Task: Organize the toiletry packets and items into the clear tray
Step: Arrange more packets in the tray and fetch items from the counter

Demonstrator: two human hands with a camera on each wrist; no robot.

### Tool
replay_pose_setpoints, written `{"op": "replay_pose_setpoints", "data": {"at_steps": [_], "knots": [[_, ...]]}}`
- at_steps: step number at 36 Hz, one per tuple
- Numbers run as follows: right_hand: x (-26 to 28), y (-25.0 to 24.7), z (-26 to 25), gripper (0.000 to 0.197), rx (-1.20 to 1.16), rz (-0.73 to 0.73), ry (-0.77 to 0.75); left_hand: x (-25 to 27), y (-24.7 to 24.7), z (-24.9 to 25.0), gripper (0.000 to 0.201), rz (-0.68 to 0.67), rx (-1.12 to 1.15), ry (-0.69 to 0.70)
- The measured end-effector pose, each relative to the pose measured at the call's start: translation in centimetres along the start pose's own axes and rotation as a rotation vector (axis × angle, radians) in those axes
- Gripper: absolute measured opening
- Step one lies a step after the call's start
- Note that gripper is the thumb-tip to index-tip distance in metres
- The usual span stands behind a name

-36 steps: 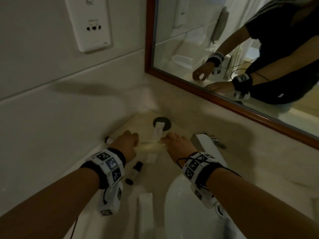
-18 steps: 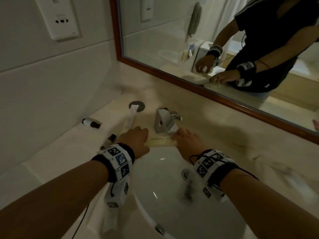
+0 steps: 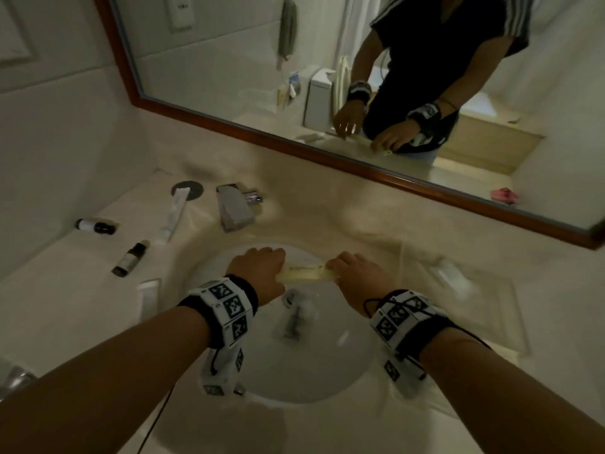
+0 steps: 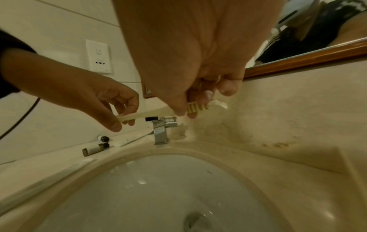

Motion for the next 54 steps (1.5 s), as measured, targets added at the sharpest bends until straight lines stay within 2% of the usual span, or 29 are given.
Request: {"op": "replay_pose_setpoints", "data": {"at_steps": [10,16,27,32,40,54], "knots": [[6.5,2.0,10.5,0.037,-0.009,-0.026,0.165,-3.2,3.4,10.8,0.023,-0.004,-0.009,0.199],[10.5,3.6,16.6,0.038,-0.005,-0.048,0.28,-4.2,6.0,17.4,0.018,-0.044,0.07,0.286],[16.5,8.0,24.2,0.042,-0.007,-0.142,0.421,-6.0,13.0,25.5,0.025,-0.101,0.125,0.418],[17.8,10.0,25.4,0.043,-0.025,-0.165,0.43,-6.3,15.4,26.9,0.024,-0.133,0.002,0.445],[17.1,11.9,24.2,0.035,-0.051,-0.127,0.385,-6.5,17.0,25.8,0.031,-0.155,-0.222,0.43],[16.1,12.0,23.8,0.037,-0.066,-0.117,0.489,-6.3,18.0,24.7,0.032,-0.178,-0.197,0.412]]}}
Point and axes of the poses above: each hand's wrist, its own x-axis away from the middle knuckle, its own y-axis out of the palm, z = x × y, the point moved 10 cm from there along -x, towards the middle knuckle, and after that the axes turned 11 degrees about y, right-handed, at the moved point
